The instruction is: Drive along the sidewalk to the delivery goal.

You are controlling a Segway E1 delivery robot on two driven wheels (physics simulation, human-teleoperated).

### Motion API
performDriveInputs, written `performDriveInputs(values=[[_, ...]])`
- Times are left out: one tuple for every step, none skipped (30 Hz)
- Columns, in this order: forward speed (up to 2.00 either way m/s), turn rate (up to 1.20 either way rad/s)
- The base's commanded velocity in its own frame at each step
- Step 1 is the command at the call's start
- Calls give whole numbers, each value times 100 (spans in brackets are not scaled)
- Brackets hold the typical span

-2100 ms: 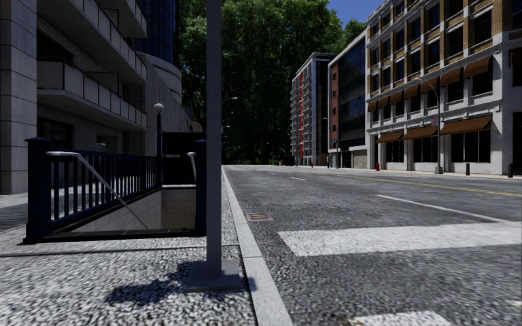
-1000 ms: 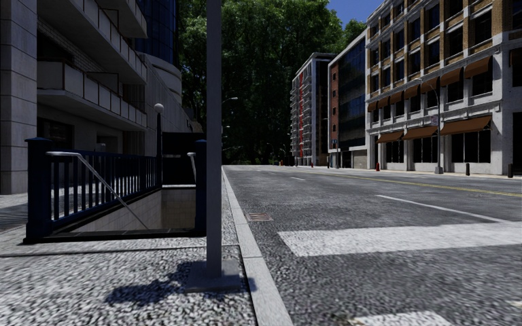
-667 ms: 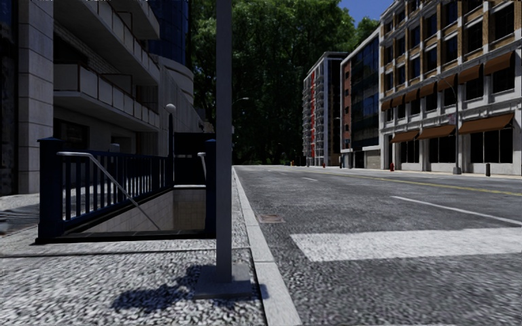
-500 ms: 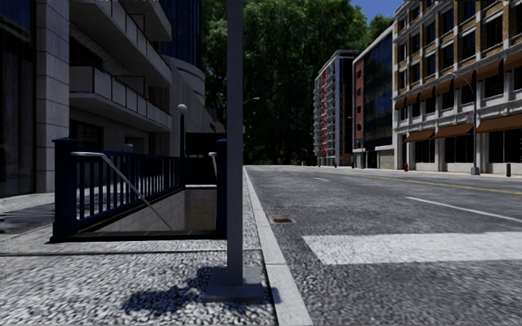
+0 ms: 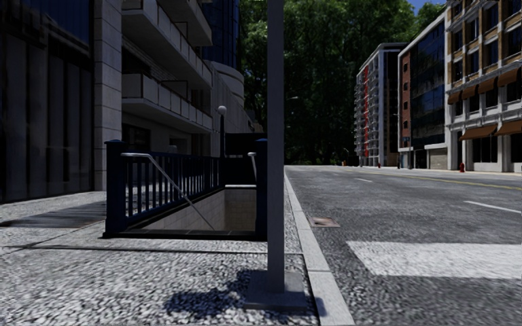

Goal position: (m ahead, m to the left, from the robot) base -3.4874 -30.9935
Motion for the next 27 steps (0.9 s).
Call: performDriveInputs(values=[[7,57],[7,57],[6,55],[6,47],[6,21],[6,0],[6,0],[6,0],[6,0],[6,0],[6,0],[5,0],[4,0],[4,0],[4,0],[4,0],[4,0],[4,0],[4,-10],[4,-10],[4,-15],[5,-17],[8,-29],[11,-37],[11,-37],[11,-43],[12,-45]])
